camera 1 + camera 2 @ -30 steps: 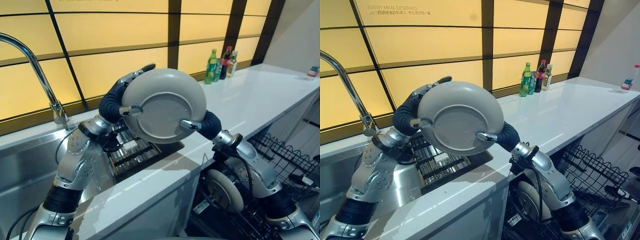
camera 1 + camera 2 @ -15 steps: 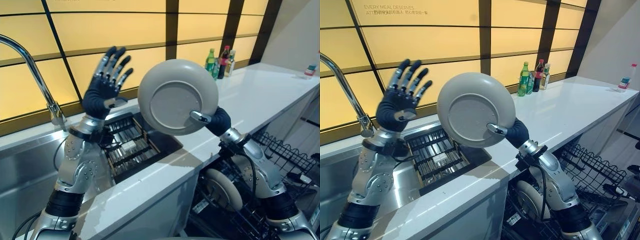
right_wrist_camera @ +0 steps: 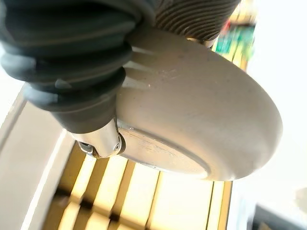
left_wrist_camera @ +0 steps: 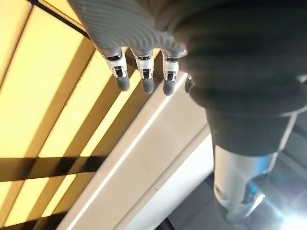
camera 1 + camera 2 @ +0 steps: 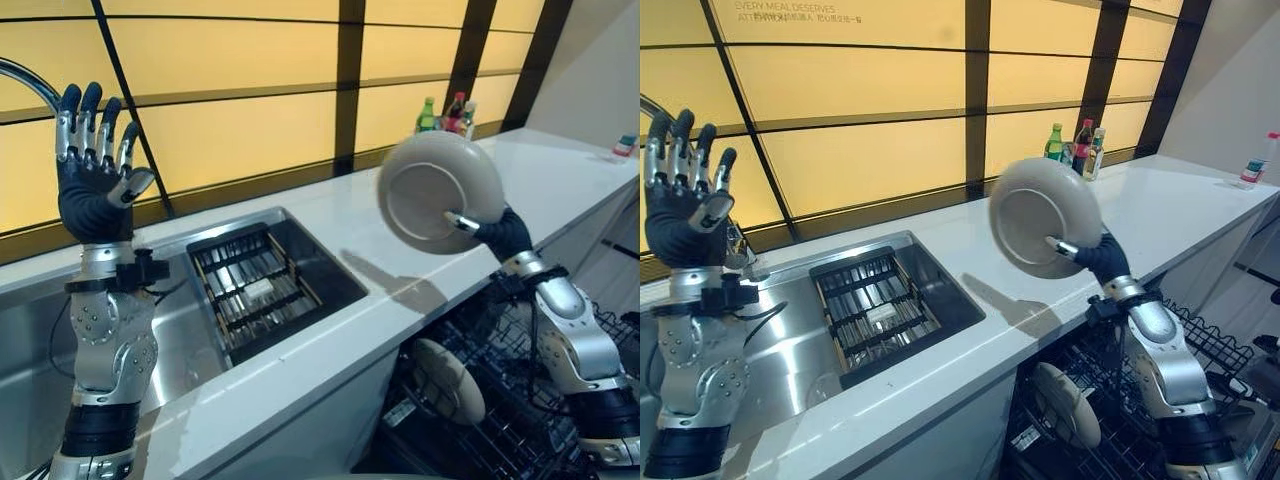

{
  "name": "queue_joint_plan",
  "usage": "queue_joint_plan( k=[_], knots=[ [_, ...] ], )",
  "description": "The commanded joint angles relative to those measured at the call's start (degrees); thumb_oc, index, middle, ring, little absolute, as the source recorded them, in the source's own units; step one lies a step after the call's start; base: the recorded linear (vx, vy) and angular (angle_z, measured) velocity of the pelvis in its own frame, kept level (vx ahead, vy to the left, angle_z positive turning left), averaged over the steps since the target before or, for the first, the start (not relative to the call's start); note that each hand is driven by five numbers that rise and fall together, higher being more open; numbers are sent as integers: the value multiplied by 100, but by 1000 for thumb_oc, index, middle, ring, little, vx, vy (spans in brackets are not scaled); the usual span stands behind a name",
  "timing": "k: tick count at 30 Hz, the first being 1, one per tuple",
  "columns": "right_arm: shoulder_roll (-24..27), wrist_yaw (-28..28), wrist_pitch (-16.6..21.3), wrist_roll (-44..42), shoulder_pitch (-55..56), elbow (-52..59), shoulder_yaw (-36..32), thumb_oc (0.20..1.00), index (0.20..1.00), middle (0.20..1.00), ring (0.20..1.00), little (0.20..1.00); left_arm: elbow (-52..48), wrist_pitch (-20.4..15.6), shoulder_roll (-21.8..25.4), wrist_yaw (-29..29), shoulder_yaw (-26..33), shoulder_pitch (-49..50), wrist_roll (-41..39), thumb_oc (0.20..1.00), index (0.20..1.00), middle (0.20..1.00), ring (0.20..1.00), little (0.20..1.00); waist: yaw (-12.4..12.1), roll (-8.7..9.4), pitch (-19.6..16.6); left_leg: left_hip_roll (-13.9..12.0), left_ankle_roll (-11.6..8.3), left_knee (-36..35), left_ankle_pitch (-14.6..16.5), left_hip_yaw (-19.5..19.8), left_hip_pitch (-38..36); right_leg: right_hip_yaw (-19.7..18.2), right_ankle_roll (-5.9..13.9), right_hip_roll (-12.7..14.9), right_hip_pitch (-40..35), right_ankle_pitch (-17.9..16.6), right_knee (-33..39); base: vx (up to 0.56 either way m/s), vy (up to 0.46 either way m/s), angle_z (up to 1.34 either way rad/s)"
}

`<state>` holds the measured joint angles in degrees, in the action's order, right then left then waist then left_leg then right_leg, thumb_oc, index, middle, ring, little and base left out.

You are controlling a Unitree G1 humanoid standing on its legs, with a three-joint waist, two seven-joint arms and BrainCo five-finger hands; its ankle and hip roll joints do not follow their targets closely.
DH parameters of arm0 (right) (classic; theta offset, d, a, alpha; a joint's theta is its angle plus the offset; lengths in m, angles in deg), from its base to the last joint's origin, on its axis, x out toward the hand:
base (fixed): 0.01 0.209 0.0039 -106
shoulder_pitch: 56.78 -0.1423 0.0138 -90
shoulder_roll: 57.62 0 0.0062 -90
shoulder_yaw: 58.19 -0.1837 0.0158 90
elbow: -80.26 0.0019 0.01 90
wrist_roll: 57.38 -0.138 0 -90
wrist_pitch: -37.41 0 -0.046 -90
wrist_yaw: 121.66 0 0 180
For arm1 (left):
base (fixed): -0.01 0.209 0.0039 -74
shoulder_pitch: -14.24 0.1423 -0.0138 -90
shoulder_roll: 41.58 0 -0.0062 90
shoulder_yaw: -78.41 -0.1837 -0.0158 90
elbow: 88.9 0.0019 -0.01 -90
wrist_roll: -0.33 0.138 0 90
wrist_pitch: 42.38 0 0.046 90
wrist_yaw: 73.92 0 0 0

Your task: Pick up plates and place into dishwasher.

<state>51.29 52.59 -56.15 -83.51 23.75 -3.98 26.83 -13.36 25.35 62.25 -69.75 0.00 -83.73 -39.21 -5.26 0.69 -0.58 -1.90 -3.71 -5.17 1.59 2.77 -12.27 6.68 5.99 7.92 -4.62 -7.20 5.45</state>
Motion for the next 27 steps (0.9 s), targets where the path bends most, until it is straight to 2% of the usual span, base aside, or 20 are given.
queue_joint_plan(
  k=[1,5,6,9,13,16,23,27],
  knots=[
    [323,397,487,327,-60,-216,-527,200,200,200,200,200,264,-174,368,9,212,20,10,1000,1000,1000,1000,1000,172,117,-29,303,262,140,-54,2,341,-30,-11,-100,-319,643,-348,42,31,-10],
    [384,784,441,359,190,-436,-692,200,200,200,200,200,422,-185,454,111,137,-5,-43,1000,1000,1000,1000,1000,386,133,91,331,339,272,-10,178,366,-590,-47,-193,-119,792,-783,38,-38,-7],
    [369,832,447,369,250,-531,-726,200,200,200,200,200,472,-209,464,100,99,-23,-84,1000,1000,1000,1000,1000,433,158,133,351,351,297,1,229,364,-729,-46,-198,-113,749,-736,19,-148,8],
    [319,899,514,421,309,-935,-676,200,200,200,200,200,587,-232,442,59,131,28,-70,1000,1000,1000,1000,1000,443,209,209,311,336,258,8,213,300,-838,20,-121,-228,532,-407,25,-232,8],
    [391,879,272,509,286,-1300,-647,200,200,200,200,200,681,-98,528,89,352,209,-161,1000,1000,1000,1000,1000,404,227,200,49,209,245,22,-38,243,-740,39,-105,-365,483,-159,46,-290,-8],
    [500,837,99,685,311,-1492,-641,200,200,200,200,200,730,54,493,53,490,328,-265,1000,1000,1000,1000,1000,369,237,220,-137,56,375,-16,-110,323,-638,-26,-194,-363,510,-163,64,-309,-5],
    [739,948,-64,914,257,-2161,-563,200,200,200,200,200,745,382,405,138,356,187,-42,1000,1000,1000,1000,1000,328,131,439,-483,-244,534,-233,91,649,-343,-235,-408,-124,759,-524,26,-226,12],
    [1005,1186,36,941,59,-2895,-370,200,200,200,200,200,799,487,453,279,281,41,10,1000,1000,1000,1000,1000,317,-7,629,-610,-376,544,-371,249,884,-244,-307,-480,163,894,-833,-22,-147,18]
  ],
)
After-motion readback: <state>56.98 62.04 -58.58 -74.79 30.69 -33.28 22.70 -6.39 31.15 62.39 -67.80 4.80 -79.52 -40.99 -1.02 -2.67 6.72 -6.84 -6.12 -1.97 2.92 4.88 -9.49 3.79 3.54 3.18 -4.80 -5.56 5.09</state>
